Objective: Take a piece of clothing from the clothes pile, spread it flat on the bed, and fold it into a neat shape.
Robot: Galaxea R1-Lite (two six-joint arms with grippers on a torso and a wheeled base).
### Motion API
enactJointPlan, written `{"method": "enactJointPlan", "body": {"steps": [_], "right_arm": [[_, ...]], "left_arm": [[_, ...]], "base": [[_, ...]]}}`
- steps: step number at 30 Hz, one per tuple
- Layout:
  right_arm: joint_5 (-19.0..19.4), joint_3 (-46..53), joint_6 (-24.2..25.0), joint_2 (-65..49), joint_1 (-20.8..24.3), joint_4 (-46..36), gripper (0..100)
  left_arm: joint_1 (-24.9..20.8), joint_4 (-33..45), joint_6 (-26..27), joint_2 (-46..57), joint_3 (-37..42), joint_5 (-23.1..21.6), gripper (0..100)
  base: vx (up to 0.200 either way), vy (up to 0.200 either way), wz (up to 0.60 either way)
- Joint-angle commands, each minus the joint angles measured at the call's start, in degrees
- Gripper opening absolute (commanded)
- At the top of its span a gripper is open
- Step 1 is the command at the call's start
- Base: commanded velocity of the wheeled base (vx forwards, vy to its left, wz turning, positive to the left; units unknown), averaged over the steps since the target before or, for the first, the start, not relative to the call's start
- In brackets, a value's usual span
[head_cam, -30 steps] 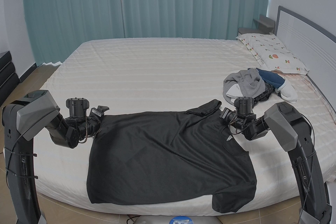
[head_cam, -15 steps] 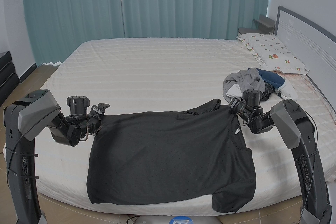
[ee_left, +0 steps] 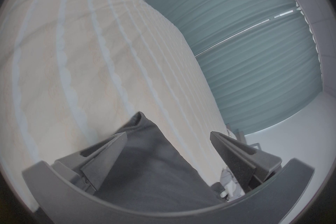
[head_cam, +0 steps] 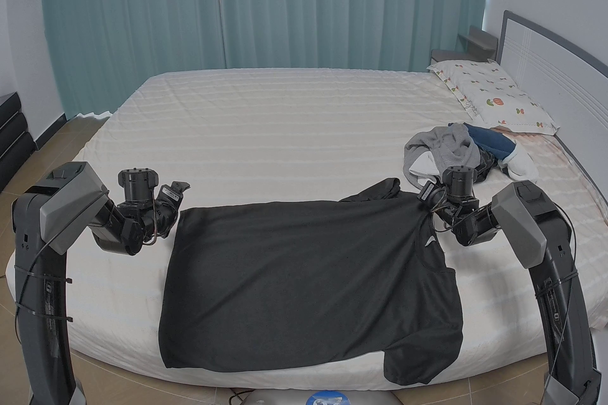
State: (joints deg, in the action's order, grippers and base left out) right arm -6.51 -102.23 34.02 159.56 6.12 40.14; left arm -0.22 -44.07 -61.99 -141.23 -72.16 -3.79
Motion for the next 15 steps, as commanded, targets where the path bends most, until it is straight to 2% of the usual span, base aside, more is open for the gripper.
{"method": "enactJointPlan", "body": {"steps": [1,4,9,15], "right_arm": [[0.0,3.3,-0.2,-0.2,0.6,1.4,0],[0.0,5.4,-0.4,-0.4,0.6,4.2,0],[0.0,7.9,-0.5,-1.4,1.4,6.2,0],[0.0,9.3,-0.5,-2.7,1.5,6.5,0]], "left_arm": [[0.2,2.1,3.6,-1.2,-1.8,3.6,100],[0.2,2.5,4.4,-0.9,-1.8,4.7,100],[0.2,4.2,10.9,-1.2,-3.6,5.0,100],[-0.1,4.4,10.9,-7.5,-10.6,5.3,100]], "base": [[0.0,0.0,0.0],[0.0,0.0,0.0],[0.0,0.0,0.0],[0.0,0.0,0.0]]}}
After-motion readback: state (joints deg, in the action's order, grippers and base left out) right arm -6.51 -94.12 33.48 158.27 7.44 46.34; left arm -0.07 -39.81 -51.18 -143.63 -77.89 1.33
